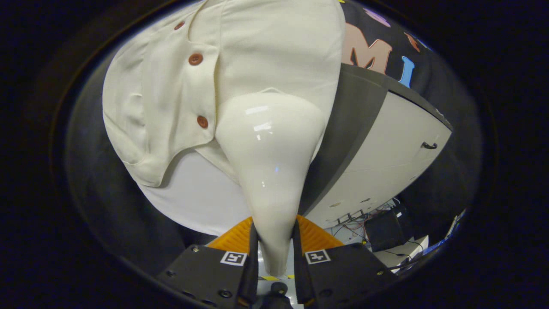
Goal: Iron the clothes twice with a garment steamer, once on the left side and once on the right side.
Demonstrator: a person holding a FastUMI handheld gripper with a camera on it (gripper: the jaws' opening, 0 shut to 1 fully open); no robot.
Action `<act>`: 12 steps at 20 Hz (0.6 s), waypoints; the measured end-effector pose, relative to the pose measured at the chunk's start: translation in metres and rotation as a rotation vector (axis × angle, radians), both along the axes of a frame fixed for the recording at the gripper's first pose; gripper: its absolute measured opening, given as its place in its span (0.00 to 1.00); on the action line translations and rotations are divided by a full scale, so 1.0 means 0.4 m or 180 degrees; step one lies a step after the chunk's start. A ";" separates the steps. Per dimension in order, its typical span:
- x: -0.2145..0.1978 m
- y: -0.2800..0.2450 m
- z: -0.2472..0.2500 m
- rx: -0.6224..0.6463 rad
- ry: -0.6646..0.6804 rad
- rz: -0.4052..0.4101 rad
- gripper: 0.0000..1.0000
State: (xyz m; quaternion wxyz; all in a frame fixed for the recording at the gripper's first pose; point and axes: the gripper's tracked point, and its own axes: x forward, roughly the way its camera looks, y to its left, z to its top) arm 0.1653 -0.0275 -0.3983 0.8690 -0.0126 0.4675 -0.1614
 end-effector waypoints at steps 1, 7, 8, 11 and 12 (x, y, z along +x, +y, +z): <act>-0.012 -0.001 -0.002 0.0012 0.0004 -0.0008 0.35; -0.059 0.015 0.049 0.0126 -0.0202 -0.0094 0.35; -0.069 0.015 0.071 0.0145 -0.0247 -0.0103 0.35; -0.104 0.022 0.151 0.0163 -0.0442 -0.0098 0.35; -0.113 0.012 0.186 0.0147 -0.0520 -0.0120 0.35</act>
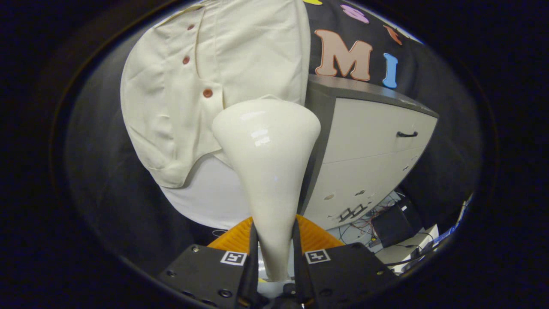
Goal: Iron the clothes twice with a garment steamer, once on the left side and once on the right side.
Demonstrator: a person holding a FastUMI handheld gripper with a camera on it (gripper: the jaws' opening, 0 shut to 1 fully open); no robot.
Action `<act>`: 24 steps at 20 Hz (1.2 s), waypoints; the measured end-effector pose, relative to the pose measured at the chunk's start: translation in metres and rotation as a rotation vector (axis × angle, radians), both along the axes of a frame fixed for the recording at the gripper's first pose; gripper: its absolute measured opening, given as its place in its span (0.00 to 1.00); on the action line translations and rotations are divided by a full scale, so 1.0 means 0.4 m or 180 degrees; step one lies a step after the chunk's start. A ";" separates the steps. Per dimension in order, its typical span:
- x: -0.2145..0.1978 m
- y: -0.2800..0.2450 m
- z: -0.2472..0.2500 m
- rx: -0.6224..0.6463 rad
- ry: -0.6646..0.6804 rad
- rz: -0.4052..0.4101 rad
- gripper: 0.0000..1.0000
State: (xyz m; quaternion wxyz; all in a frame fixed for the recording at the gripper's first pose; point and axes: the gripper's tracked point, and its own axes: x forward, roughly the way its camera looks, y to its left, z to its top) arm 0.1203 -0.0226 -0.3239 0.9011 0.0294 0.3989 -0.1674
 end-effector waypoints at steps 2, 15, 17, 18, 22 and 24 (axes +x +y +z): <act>-0.013 -0.010 0.076 -0.0015 -0.0181 -0.0023 0.35; -0.126 -0.048 0.723 -0.0042 -0.1737 0.0255 0.34; -0.173 -0.058 0.787 -0.0028 -0.1865 0.0247 0.34; -0.192 -0.063 0.811 -0.0027 -0.1917 0.0247 0.34; -0.293 -0.081 0.865 -0.0102 -0.2046 0.0303 0.34; -0.338 -0.079 0.883 -0.0134 -0.2101 0.0308 0.34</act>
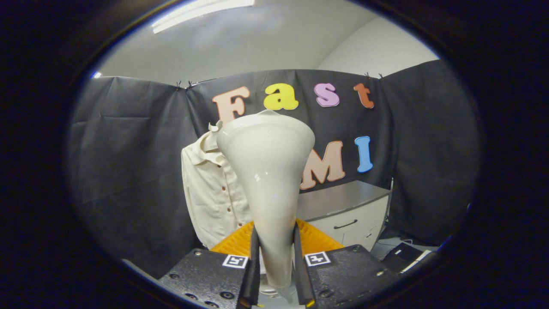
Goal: Iron the clothes twice with a garment steamer, once on the left side and once on the right side.
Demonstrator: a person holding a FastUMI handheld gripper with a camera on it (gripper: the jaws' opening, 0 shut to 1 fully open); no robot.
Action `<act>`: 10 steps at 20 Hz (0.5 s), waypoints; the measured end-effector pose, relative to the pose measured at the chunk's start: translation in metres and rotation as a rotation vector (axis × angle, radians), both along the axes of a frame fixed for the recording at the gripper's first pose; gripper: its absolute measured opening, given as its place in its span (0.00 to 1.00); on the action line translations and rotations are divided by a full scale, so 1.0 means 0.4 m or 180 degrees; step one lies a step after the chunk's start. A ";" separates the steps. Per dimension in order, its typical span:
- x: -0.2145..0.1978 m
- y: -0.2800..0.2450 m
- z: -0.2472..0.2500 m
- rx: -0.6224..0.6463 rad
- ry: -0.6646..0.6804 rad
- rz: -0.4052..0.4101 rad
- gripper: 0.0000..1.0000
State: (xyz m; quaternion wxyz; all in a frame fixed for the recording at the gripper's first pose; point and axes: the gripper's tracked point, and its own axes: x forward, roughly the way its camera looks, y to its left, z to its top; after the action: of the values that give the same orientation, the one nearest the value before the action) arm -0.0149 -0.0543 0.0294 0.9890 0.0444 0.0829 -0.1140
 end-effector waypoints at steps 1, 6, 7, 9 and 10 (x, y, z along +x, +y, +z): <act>-0.013 -0.002 0.022 -0.0023 -0.0056 0.0017 0.34; -0.072 0.015 0.075 -0.0180 -0.0260 0.0118 0.34; -0.077 0.022 0.084 -0.0193 -0.0276 0.0125 0.34; -0.086 0.022 0.070 -0.0261 -0.0241 0.0137 0.34; -0.090 0.017 0.063 -0.0288 -0.0217 0.0141 0.34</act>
State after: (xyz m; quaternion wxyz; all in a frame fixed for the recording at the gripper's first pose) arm -0.0508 -0.0473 0.0547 0.9945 0.0017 0.0449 -0.0942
